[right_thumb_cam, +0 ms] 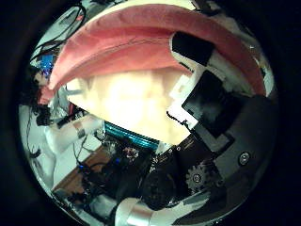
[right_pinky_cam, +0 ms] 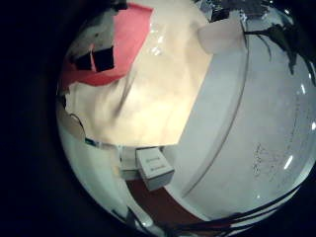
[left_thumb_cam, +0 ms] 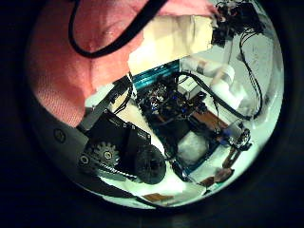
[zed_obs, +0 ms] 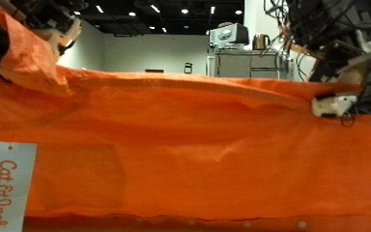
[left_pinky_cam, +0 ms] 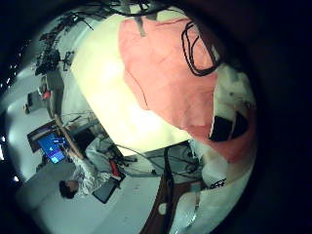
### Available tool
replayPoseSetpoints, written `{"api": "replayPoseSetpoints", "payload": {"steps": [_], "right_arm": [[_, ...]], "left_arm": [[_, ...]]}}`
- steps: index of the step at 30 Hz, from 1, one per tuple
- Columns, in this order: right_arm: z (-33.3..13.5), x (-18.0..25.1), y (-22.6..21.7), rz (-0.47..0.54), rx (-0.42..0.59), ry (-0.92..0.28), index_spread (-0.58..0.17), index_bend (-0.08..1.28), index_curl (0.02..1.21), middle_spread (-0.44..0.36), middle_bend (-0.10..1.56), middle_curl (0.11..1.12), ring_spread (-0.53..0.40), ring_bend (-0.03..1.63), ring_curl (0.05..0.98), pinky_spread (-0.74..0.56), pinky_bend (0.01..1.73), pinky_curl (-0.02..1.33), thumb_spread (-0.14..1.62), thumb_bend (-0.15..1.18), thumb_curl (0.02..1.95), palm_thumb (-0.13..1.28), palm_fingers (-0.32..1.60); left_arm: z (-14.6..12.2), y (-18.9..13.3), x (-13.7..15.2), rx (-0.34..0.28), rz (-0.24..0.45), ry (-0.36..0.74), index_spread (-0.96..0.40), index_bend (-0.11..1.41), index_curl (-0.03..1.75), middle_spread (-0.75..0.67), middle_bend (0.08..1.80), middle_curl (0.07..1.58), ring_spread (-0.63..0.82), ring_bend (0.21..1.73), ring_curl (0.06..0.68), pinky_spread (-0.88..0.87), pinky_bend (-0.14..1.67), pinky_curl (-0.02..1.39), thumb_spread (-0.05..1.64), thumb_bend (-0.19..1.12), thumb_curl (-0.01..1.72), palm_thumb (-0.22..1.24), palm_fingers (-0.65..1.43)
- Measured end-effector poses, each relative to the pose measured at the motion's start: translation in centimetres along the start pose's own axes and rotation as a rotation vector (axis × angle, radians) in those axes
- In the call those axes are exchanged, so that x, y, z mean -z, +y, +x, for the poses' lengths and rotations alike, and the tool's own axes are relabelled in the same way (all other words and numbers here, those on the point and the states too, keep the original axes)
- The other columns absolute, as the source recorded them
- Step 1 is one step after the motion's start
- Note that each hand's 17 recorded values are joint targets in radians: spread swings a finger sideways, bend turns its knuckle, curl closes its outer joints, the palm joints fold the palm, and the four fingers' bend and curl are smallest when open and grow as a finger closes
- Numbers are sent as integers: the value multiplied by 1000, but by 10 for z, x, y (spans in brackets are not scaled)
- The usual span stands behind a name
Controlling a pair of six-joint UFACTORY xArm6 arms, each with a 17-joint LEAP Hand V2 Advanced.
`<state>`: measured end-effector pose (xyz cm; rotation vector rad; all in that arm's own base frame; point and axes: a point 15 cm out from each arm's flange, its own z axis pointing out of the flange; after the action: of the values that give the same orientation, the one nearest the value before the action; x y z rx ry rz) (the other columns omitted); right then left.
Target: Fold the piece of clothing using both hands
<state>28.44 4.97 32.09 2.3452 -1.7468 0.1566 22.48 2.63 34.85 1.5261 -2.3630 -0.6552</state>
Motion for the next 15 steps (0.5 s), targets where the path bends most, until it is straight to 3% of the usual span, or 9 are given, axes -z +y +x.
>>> {"api": "replayPoseSetpoints", "payload": {"steps": [4, 7, 15], "right_arm": [[0, 11, -34, -10, 2, 3, -250, 1116, 767, -135, 1314, 733, -225, 1347, 675, -250, 1326, 675, 1105, 10, 606, 1071, 1134], [2, 6, -68, -49, 0, 10, -247, 1116, 769, -134, 1316, 733, -225, 1351, 680, -247, 1324, 686, 1107, 0, 621, 1080, 1133], [8, -44, -125, -184, -10, 23, -248, 1125, 778, -134, 1323, 735, -220, 1359, 692, -237, 1317, 720, 1121, -10, 651, 1097, 1114]], "left_arm": [[-20, -26, 25, 18, -9, -19, -604, 363, 1324, -611, 730, 1422, -412, 1519, 603, -560, 1461, 627, 981, -12, 832, 902, 778], [-36, -66, 37, 17, 9, -39, -603, 356, 1337, -609, 728, 1430, -411, 1513, 602, -566, 1452, 626, 987, -9, 827, 907, 774], [-56, -167, 35, 28, 15, -72, -593, 340, 1364, -601, 717, 1440, -414, 1507, 604, -568, 1423, 629, 988, -13, 812, 917, 744]]}}
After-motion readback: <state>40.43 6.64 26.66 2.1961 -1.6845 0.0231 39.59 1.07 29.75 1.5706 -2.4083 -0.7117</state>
